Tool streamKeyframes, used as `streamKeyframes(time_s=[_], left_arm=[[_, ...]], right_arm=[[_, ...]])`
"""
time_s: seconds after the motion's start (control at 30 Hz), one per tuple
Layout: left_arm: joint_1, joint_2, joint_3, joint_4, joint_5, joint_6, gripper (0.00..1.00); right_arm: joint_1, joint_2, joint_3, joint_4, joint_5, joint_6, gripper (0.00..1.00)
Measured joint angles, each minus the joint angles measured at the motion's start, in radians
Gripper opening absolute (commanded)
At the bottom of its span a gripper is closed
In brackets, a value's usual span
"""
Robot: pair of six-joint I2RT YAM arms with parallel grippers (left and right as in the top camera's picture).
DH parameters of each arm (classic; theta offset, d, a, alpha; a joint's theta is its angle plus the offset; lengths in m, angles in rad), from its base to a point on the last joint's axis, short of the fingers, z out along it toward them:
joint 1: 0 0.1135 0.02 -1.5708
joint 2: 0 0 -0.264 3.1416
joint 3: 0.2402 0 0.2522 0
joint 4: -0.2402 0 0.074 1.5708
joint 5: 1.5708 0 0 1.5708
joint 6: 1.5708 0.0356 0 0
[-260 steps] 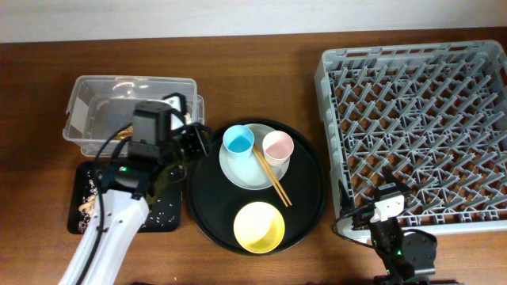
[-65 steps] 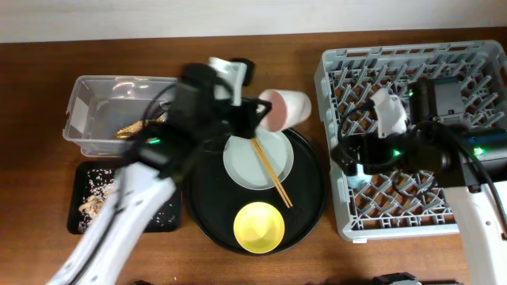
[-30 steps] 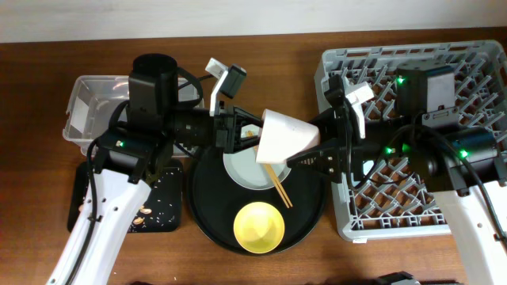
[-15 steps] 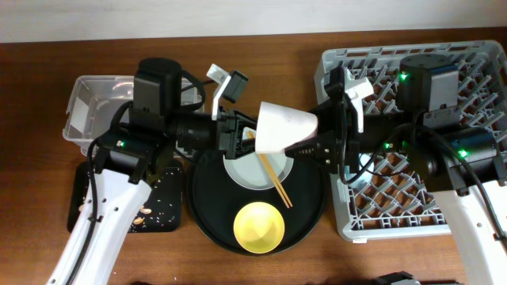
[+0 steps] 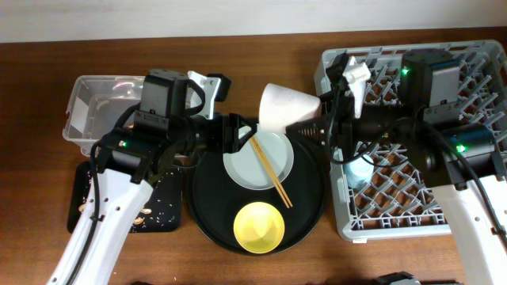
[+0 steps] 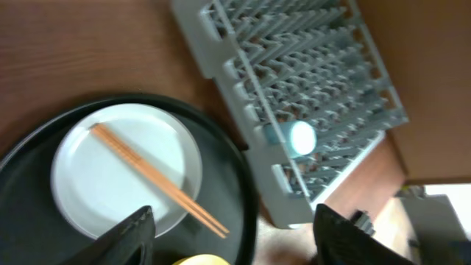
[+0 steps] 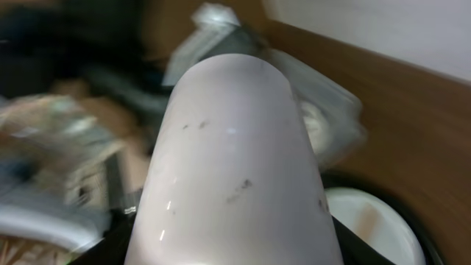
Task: Sort waste into correct bins and load items into the dishwasher rack
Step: 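Place the pink cup upside down in the dish rack with right gripper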
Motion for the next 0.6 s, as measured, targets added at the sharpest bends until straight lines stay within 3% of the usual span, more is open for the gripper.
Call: streamKeyframes(time_s=[0.07,0.17,0.27,0.6], left_arm=[[0.000,0.000,0.000,-0.019,-0.041,0.002,0.71],[0.000,0.000,0.000,-0.040,-0.078,0.002,0.71],[0.000,0.000,0.000,-0.050,-0.114,0.002,0.72],[0.000,0.000,0.000,-0.101,-0.151,0.002,0.72]], right_arm=[[0.001,0.000,0.001,-0.068,0.224,0.064,0.56],[0.001,0.005,0.001,-0.190,0.710,0.164,0.56],[0.001,0.055,0.002,-0.212,0.932,0.193,0.56],[0.001,0.353,0.001,-0.063,1.099,0.211,0.56]])
